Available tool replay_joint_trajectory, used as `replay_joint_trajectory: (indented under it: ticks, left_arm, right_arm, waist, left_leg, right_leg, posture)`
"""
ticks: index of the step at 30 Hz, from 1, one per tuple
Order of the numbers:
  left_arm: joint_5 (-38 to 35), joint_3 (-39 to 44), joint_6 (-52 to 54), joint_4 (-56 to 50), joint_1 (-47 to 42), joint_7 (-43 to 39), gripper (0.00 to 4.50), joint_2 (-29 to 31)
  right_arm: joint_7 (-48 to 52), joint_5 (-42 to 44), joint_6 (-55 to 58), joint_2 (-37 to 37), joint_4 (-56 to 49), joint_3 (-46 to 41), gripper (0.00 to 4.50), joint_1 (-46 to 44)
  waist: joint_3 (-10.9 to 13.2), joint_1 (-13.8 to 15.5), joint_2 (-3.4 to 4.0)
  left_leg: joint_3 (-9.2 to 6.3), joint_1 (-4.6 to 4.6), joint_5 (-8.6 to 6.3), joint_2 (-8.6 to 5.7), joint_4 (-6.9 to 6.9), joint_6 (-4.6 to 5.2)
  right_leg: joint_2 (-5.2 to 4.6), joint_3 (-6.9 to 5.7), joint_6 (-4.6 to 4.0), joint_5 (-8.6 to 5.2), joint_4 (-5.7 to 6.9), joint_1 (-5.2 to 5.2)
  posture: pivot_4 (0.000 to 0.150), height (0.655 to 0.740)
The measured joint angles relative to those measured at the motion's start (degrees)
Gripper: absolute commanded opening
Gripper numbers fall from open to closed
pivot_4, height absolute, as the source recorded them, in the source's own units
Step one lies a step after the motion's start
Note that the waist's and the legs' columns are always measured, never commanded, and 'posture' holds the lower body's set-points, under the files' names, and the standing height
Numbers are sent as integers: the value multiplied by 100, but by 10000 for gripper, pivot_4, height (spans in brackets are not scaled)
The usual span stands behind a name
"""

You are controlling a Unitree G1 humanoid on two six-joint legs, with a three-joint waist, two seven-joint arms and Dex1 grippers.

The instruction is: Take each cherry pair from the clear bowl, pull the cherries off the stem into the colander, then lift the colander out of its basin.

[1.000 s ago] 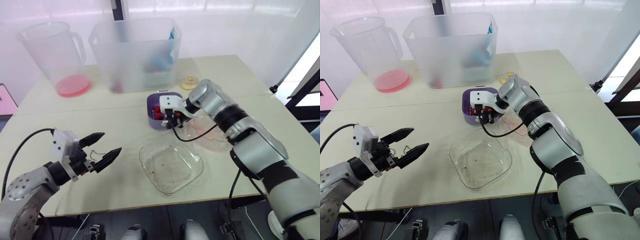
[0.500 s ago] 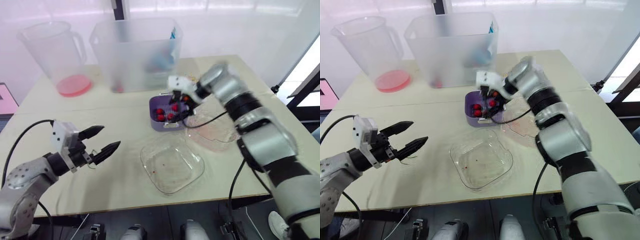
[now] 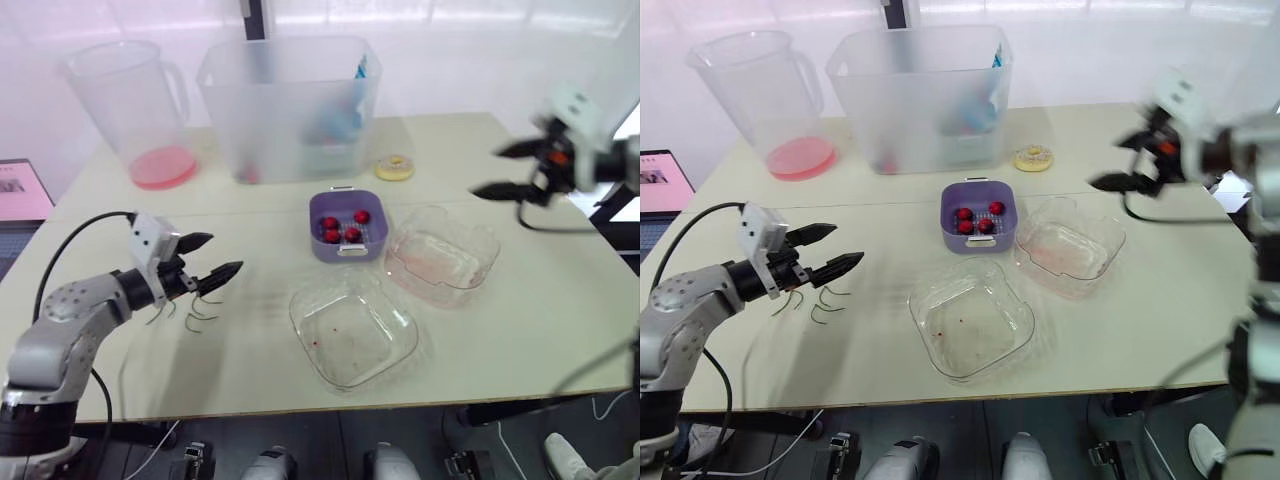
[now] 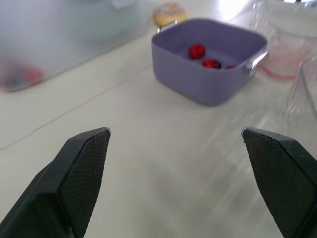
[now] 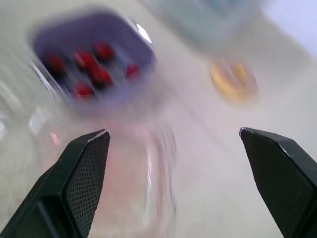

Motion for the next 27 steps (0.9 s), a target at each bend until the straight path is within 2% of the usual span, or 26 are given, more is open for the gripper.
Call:
replay_joint_trajectory:
  ticks: [4,7,9,13,19,27]
  left_arm:
    - [246,-212,-370,451,-274,-357,45000,66]
    - [346,-202,-428,800,-310,-519,45000,128]
    - [396,-197,-452,982,-310,-592,45000,173]
    - [459,-184,-554,1048,-115,-729,45000,191]
    - [458,68,-684,1002,446,-837,45000,200]
    - [324,564,-739,870,790,-981,45000,404]
  right_arm:
    - [-229,560,-148,362,-1245,-2087,44554,2280]
    - [-374,776,-170,727,-1508,-2920,44554,3535]
    - [-579,825,-183,843,-1501,-3207,44554,3938]
    - [-859,1042,-441,862,-1507,-3386,44554,4333]
    - [-1126,1471,-541,891,-1490,-3359,44554,4422]
    - [-1246,1738,-755,621,-1311,-2887,44554,4301]
  waist:
    - [-4,10,2]
    - [-5,14,5]
    - [-5,5,5]
    - [-6,-13,6]
    - [-5,13,6]
    - [-5,44,6]
  left_leg:
    - [32,10,0,9,2,0]
    - [46,13,-1,5,10,2]
    - [52,17,-1,5,13,2]
    - [57,30,-2,10,5,3]
    - [56,30,-2,11,4,5]
    - [54,30,-4,10,6,8]
  right_leg:
    - [9,0,0,0,11,7]
    - [2,6,1,1,16,7]
    - [1,11,2,1,18,8]
    - [4,14,2,1,15,14]
    - [3,14,2,1,10,17]
    - [2,14,2,1,3,25]
  posture:
    - [1500,7400]
    - [1500,7400]
    - [1500,7400]
    - [1500,7400]
    - [1500,7400]
    - [1500,7400]
